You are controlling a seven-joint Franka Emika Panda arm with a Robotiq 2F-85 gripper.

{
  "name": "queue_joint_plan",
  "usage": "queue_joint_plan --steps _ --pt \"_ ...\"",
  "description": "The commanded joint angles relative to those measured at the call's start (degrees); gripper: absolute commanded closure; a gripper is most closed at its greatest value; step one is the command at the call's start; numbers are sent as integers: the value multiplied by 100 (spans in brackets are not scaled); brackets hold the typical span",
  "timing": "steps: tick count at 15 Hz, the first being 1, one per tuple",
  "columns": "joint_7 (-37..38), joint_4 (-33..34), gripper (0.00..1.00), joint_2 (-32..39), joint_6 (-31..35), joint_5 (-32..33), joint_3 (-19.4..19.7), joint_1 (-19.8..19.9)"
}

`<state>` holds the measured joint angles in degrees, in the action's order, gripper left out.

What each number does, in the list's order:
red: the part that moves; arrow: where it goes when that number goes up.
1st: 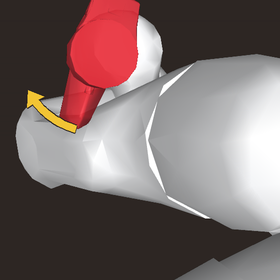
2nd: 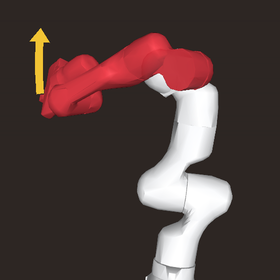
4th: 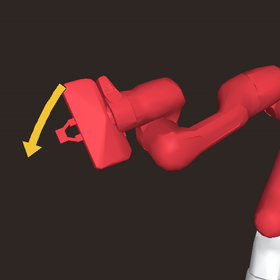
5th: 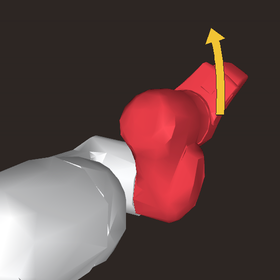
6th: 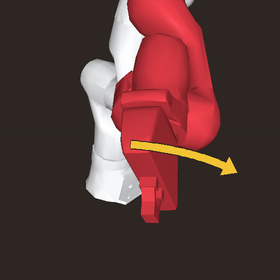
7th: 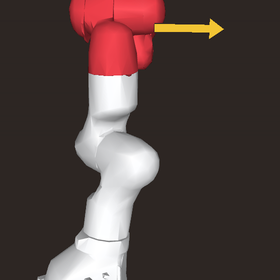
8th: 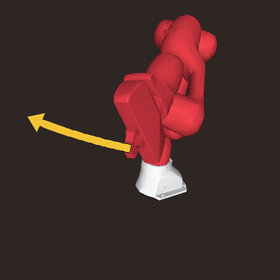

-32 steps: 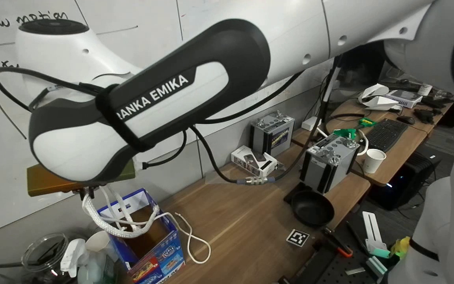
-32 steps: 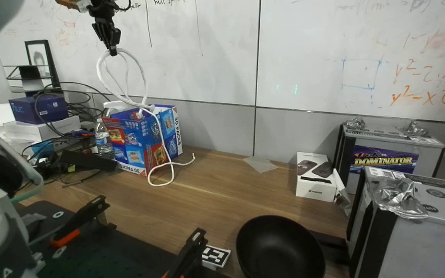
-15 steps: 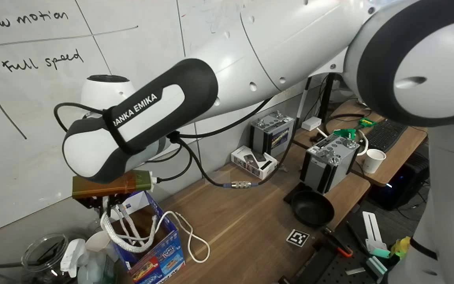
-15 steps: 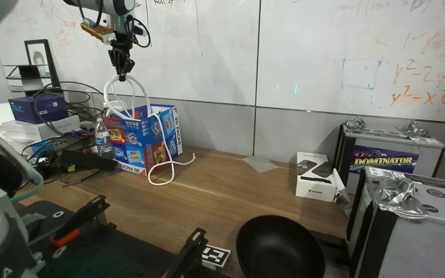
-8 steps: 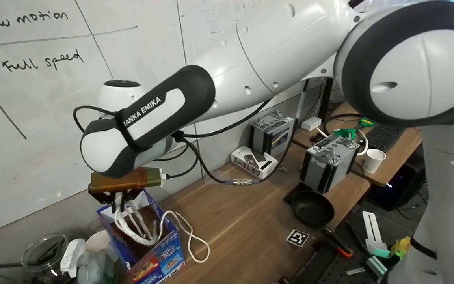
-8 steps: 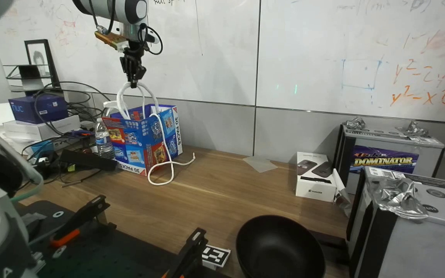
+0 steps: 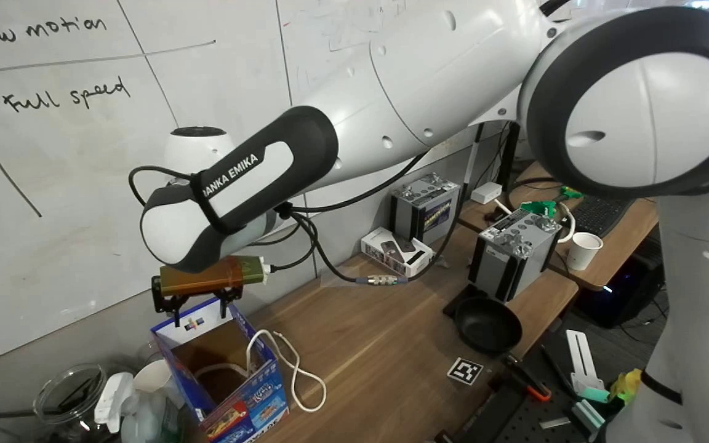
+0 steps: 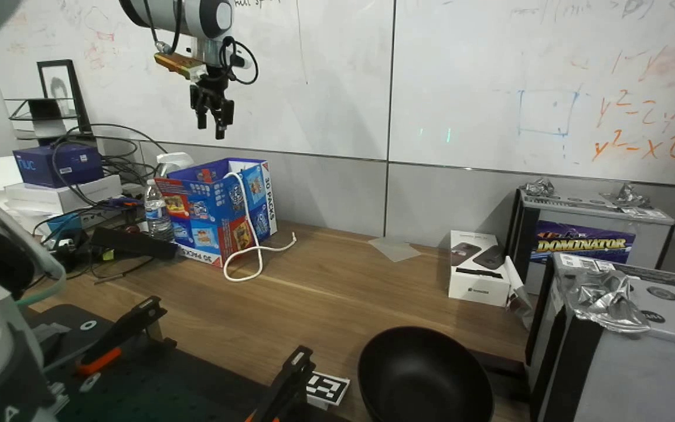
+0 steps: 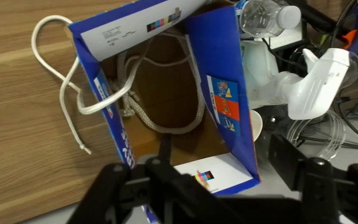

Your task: Put the white ropes inside the blue box

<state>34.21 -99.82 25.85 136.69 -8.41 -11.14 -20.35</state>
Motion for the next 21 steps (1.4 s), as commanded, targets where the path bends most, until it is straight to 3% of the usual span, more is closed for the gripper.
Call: queue_joint_plan --steps 1,7,14,19,21 --pt "134 -277 0 -500 -417 388 324 -41" --pt "812 -1264 0 -1567 -841 1102 738 178" --pt "2292 -2611 0 -2206 -1235 766 685 735" --pt "3153 -3259 0 -2004 -727 122 664 948" --pt "3231 -3492 0 -1896 -356 -418 634 1009"
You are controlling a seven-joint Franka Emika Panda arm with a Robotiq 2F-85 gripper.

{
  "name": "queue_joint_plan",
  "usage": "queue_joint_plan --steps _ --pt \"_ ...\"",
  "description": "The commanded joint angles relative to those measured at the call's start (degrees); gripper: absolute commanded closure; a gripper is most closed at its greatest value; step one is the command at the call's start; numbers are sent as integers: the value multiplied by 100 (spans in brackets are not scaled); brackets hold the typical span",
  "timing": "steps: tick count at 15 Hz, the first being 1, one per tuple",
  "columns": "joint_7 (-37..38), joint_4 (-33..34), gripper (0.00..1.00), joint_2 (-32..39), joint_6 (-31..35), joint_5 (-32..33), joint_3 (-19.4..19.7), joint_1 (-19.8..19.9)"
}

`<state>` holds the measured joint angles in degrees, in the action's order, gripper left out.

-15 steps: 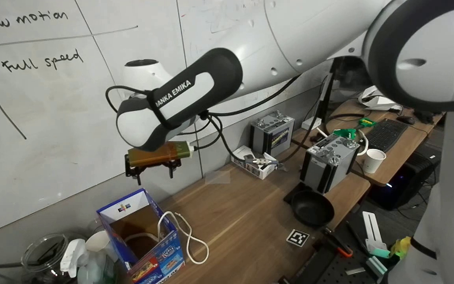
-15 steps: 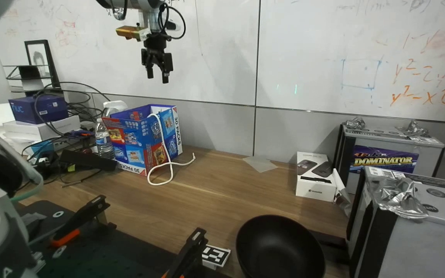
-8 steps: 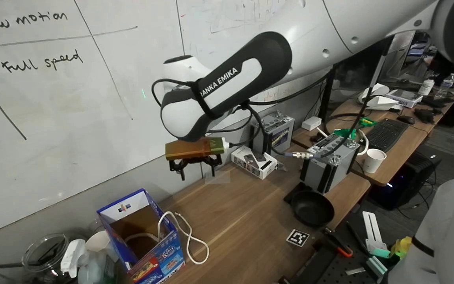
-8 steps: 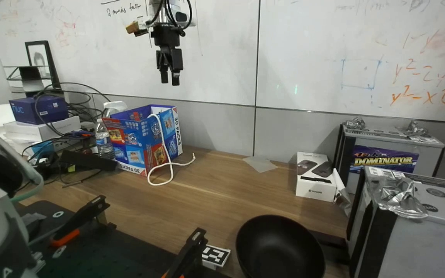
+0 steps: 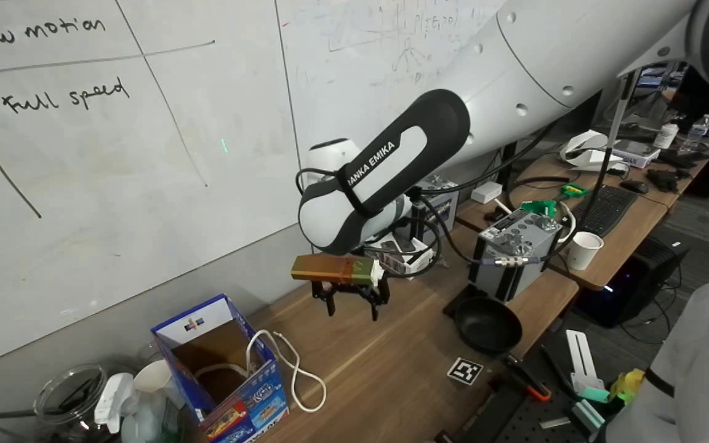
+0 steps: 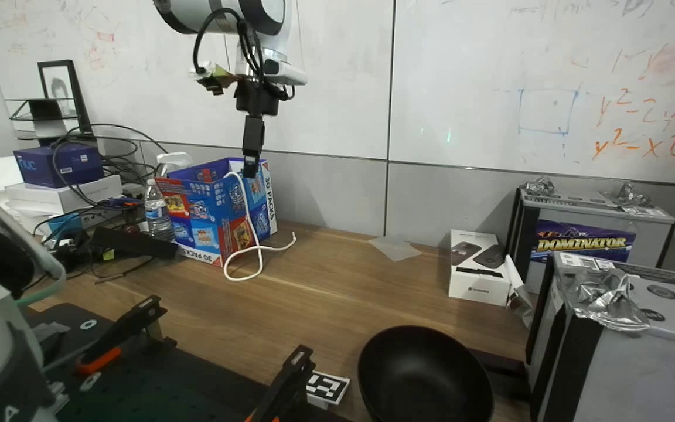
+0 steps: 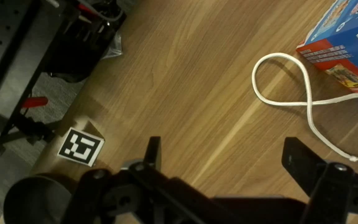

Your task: Put the white ropes inside the blue box

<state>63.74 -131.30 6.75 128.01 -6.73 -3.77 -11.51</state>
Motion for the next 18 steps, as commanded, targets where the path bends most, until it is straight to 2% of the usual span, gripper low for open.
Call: queue_joint_plan --steps 1,5,9,18 --pt "159 -480 0 73 785 -956 -129 165" --pt "-386 -749 0 513 1812 -2425 -316 254" --pt "-1039 -610 0 1010 2586 -3438 -571 293" --pt "-2314 172 0 2242 3403 -4551 -788 255"
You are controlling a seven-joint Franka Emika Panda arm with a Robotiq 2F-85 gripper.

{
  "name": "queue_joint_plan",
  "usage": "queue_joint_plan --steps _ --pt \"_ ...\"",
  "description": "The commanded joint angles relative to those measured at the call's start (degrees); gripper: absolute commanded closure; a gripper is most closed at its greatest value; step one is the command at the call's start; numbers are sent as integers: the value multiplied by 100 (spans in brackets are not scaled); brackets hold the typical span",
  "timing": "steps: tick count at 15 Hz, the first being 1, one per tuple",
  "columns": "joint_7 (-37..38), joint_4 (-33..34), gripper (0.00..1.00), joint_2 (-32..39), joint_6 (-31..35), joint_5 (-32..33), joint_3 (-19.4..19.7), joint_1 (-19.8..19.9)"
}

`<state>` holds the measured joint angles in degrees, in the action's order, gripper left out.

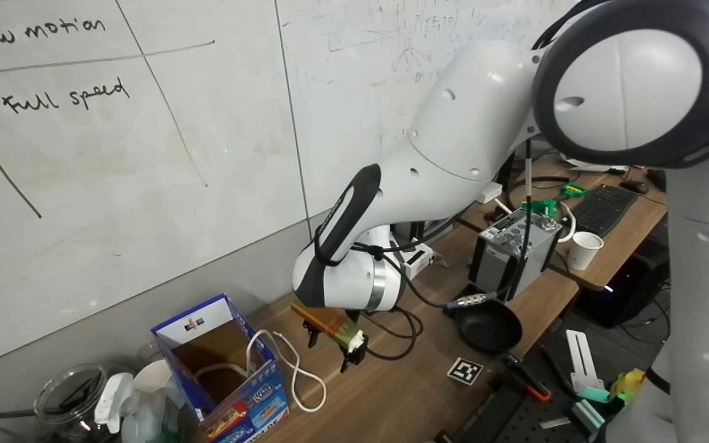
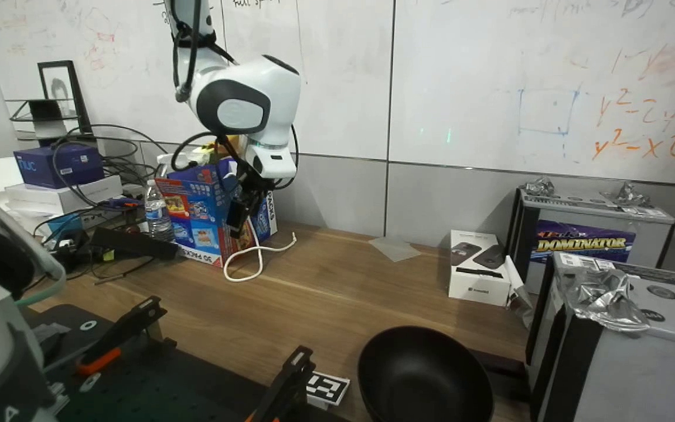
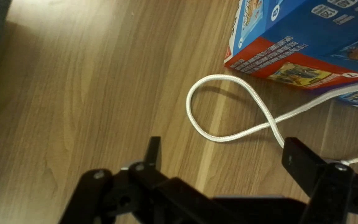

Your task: Put the white ropes inside the blue box

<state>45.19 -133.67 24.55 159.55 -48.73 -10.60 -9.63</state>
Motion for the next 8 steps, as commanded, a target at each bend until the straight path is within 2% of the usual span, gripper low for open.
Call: queue_joint_plan --steps 1,8 --pt "-542 541 0 624 330 -392 -78 41" --pt "-894 1504 0 1706 462 -686 -25 -39"
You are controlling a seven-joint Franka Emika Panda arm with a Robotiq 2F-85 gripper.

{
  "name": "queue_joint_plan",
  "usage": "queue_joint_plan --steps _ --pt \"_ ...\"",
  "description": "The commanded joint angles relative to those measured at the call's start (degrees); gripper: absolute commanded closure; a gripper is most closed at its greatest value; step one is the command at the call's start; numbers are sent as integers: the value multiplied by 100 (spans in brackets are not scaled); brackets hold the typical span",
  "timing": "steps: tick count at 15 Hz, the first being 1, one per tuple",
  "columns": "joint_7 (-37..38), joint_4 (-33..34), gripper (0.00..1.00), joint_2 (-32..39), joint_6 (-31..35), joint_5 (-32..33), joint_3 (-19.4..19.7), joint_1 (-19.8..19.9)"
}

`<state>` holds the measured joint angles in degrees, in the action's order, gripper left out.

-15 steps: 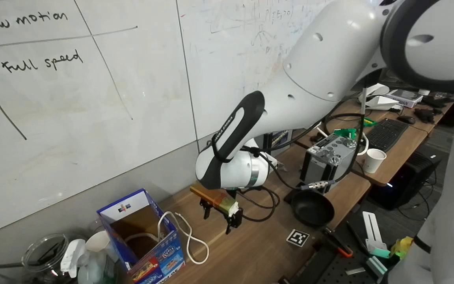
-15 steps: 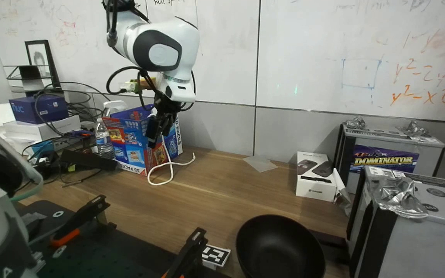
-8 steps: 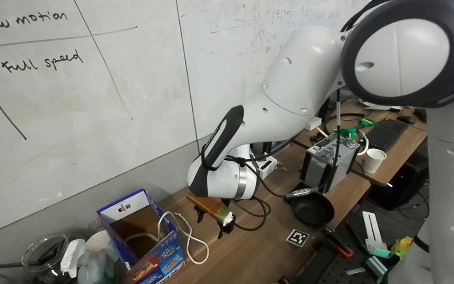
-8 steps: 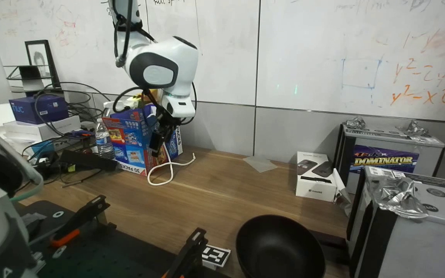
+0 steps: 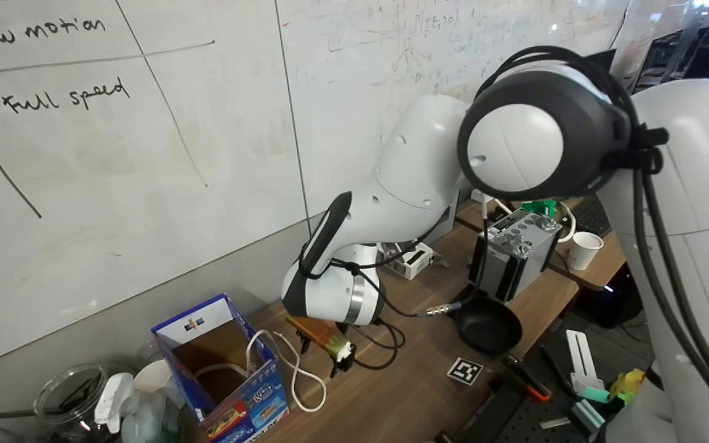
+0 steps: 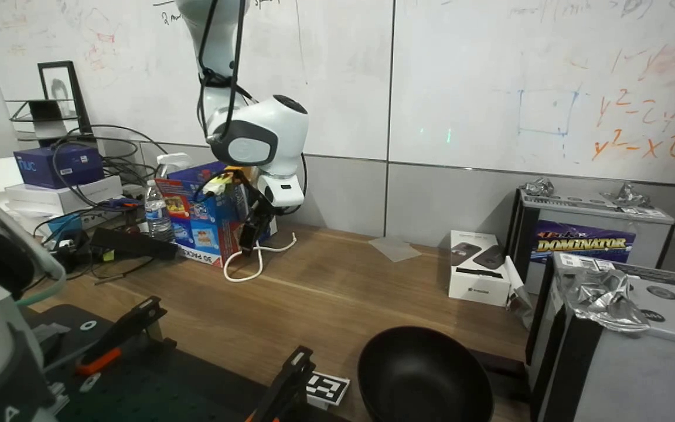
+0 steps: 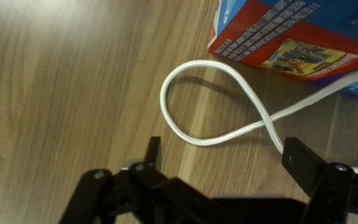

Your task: Put the white ropes inside the blue box

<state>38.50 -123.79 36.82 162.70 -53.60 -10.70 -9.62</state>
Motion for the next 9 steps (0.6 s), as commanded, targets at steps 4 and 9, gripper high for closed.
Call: queue_joint_plan --steps 4,9 --pt "-185 1000 0 920 50 -172 -6 -26" --pt "-100 1331 0 1118 8 -137 17 -68"
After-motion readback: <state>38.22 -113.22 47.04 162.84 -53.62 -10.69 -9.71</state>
